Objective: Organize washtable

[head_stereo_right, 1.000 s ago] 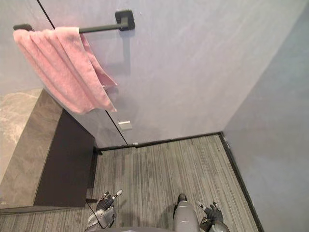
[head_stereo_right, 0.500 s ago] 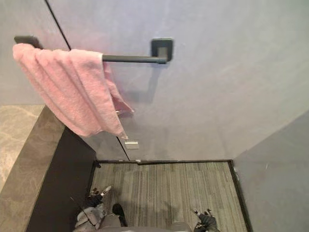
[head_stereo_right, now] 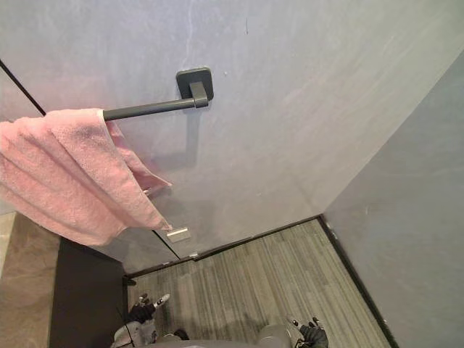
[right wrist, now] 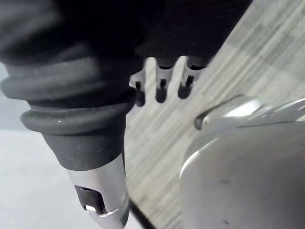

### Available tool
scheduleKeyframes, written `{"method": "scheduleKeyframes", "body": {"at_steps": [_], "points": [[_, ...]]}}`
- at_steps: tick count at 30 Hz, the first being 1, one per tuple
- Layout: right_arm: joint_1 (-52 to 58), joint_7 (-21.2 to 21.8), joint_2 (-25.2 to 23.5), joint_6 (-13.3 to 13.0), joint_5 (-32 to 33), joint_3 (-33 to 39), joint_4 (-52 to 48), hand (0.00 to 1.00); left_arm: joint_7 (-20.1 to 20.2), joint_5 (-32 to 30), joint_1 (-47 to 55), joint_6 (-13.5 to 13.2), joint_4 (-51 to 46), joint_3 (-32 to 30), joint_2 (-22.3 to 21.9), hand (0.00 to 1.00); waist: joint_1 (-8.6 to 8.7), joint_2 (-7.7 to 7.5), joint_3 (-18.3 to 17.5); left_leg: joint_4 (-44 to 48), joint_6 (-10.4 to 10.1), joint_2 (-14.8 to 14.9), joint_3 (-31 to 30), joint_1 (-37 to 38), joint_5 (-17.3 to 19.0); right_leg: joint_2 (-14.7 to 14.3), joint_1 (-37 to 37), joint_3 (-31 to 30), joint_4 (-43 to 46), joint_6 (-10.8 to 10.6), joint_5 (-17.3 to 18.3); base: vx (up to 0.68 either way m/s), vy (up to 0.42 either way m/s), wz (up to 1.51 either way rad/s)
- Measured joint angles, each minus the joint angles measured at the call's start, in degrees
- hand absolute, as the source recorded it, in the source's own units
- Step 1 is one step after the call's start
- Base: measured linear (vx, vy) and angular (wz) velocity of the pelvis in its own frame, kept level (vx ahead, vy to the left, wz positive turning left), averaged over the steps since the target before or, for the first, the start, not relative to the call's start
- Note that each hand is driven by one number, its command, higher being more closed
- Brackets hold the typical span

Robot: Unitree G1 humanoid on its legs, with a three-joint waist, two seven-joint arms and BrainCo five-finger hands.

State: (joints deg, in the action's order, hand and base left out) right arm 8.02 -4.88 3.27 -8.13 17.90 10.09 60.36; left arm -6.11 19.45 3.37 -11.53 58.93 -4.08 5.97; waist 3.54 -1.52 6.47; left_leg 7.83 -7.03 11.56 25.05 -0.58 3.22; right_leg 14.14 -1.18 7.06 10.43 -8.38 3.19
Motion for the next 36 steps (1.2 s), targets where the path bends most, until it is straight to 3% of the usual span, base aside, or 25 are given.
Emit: {"method": "scheduleKeyframes", "body": {"at_steps": [2,5,8,13,16,19,21,26,29,34,36], "points": [[-0.3,-0.1,0.3,0.0,-0.9,0.1,-0.1,0.00,0.0,-0.4,0.1,-0.1,-3.3,-0.1,0.0,0.00,-0.19,-0.13,-0.2,-2.9,-0.2,-0.6,-1.6,0.4,-2.5,-0.3,2.7,1.8,-4.9,0.3,0.2,-0.03,-0.106,0.22],[-0.5,-0.1,2.6,0.0,-2.5,0.2,-1.5,0.00,0.0,-0.4,2.1,-0.2,-12.9,-0.1,-1.1,0.00,-1.24,2.32,0.1,-7.5,-0.7,-0.6,-3.1,1.2,-5.9,-1.2,2.9,2.4,-6.0,-0.4,1.0,-0.08,-0.103,0.09],[-0.4,-0.2,5.3,0.0,-2.8,0.8,-2.8,0.00,1.5,-0.4,5.6,-0.4,-23.2,0.0,-1.1,0.00,-1.20,3.27,-0.4,-11.1,-0.8,-0.6,-5.9,2.8,-7.5,-2.1,3.3,3.4,-5.9,-0.3,1.1,-0.10,-0.053,0.11],[-0.4,0.2,6.0,-0.2,-2.9,0.8,-3.9,0.00,4.6,-0.4,9.3,-1.0,-37.0,-1.6,2.2,0.00,-1.38,2.27,-1.3,-13.1,-0.6,-1.5,-8.4,3.1,-8.4,-2.0,3.5,4.0,-6.5,-0.1,1.3,-0.08,0.012,0.09],[-0.2,0.7,4.6,-0.1,-3.5,0.6,-3.9,0.00,4.5,-0.4,9.5,-1.6,-43.6,-6.6,2.5,0.00,-2.07,0.99,-1.7,-13.1,-0.6,-1.8,-9.2,3.0,-8.4,-1.7,4.0,4.5,-6.9,-0.1,1.3,-0.02,0.019,0.10],[0.3,1.4,3.6,-0.1,-4.2,0.1,-3.7,0.00,0.9,-1.3,9.2,-2.8,-51.1,-12.0,0.9,0.00,-2.01,0.73,-2.1,-13.2,-0.7,-2.2,-10.6,3.0,-8.5,-1.6,5.7,6.0,-8.0,-0.5,1.0,0.04,0.001,0.24],[0.3,1.3,3.8,-0.1,-5.0,0.1,-3.6,0.00,-3.5,-3.6,9.1,-4.3,-56.6,-15.4,-1.6,0.00,-2.33,1.69,-2.7,-13.2,-0.7,-2.5,-11.7,3.0,-8.6,-1.4,6.7,7.1,-8.7,-0.7,0.9,0.05,-0.002,0.23],[0.0,1.3,4.0,-0.2,-6.2,0.1,-2.7,0.00,-10.6,-8.5,9.0,-6.9,-66.0,-16.9,-3.6,0.00,-2.87,3.08,-3.6,-13.2,-0.7,-2.5,-14.2,3.4,-8.6,-1.7,9.2,9.2,-9.5,-0.5,1.0,0.05,-0.025,0.22],[-0.8,1.3,4.1,-0.4,-6.7,0.1,-1.3,0.00,-11.9,-9.6,9.0,-7.6,-71.2,-17.9,-3.7,0.00,-2.98,3.04,-3.7,-13.2,-0.7,-2.4,-14.2,3.4,-8.7,-1.8,9.2,8.7,-9.5,-0.5,1.0,-0.01,-0.008,0.03],[0.2,1.6,4.2,-0.3,-6.7,0.1,-0.2,0.00,-13.2,-10.0,5.5,-9.1,-73.6,-25.6,1.0,0.00,-2.90,2.88,-3.8,-13.2,-0.8,-2.3,-13.9,3.4,-8.8,-1.9,8.9,7.9,-9.4,-0.5,1.1,-0.05,-0.005,-0.04],[0.9,2.2,4.3,-0.2,-6.7,-0.2,-0.2,0.00,-14.0,-9.5,2.8,-10.2,-70.9,-29.1,6.8,0.00,-2.91,2.70,-4.0,-13.3,-0.9,-2.2,-13.8,3.6,-8.8,-2.0,8.9,7.5,-9.4,-0.2,1.3,-0.06,-0.009,-0.04]]}}
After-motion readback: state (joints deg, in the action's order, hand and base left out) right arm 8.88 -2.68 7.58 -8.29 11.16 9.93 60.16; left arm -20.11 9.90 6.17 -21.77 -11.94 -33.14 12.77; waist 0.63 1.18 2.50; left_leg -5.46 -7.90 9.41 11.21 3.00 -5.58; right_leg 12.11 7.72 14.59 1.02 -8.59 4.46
